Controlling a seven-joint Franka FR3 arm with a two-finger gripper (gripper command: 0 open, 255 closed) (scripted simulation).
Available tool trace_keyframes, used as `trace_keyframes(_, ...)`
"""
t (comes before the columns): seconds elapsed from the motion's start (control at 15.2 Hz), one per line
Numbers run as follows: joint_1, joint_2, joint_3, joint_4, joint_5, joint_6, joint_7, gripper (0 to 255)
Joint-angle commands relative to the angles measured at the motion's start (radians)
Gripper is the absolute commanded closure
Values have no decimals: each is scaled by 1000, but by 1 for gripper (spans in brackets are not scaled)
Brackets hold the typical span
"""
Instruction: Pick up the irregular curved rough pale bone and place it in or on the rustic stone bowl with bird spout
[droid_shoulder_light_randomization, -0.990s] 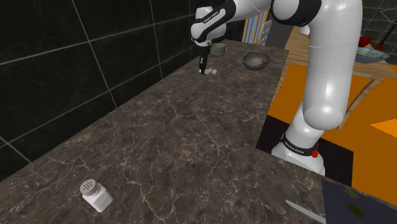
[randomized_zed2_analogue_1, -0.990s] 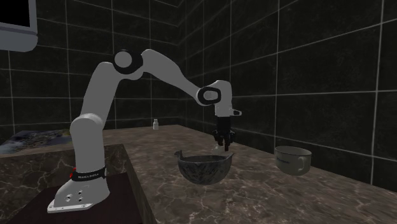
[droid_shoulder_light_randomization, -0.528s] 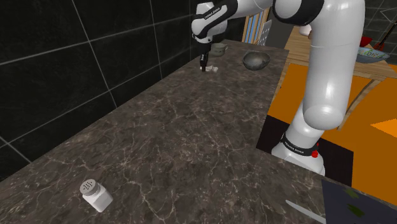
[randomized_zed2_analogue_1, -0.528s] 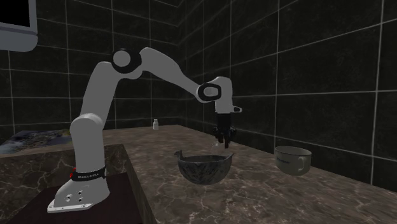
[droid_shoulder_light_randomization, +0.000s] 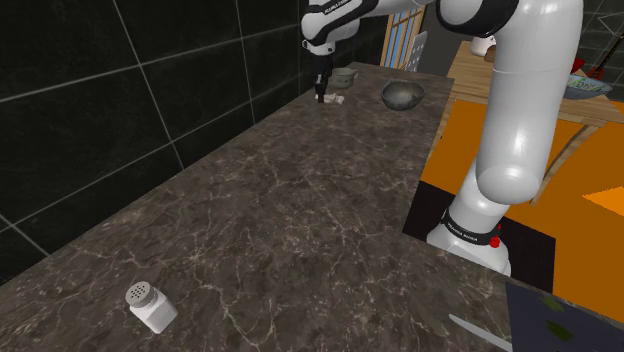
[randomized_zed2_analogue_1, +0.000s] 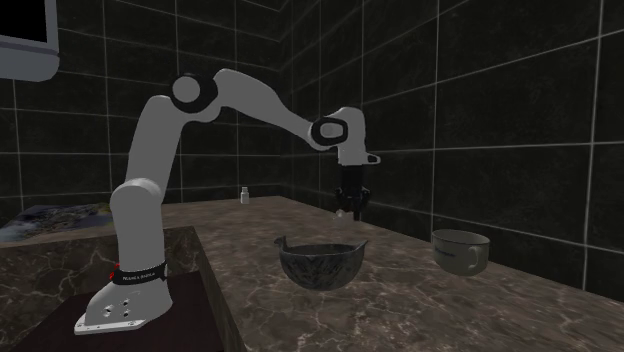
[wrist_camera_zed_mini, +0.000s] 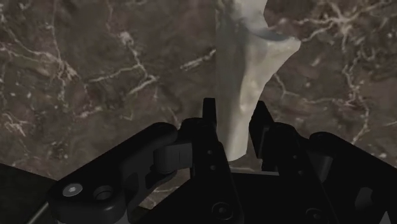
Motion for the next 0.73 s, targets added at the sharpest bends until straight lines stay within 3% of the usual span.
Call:
trace_keyframes(0.0, 1, -8, -1, 19, -3, -27, 2, 255)
trace_keyframes(0.66, 1, -33, -4, 121, -12, -153, 4, 255)
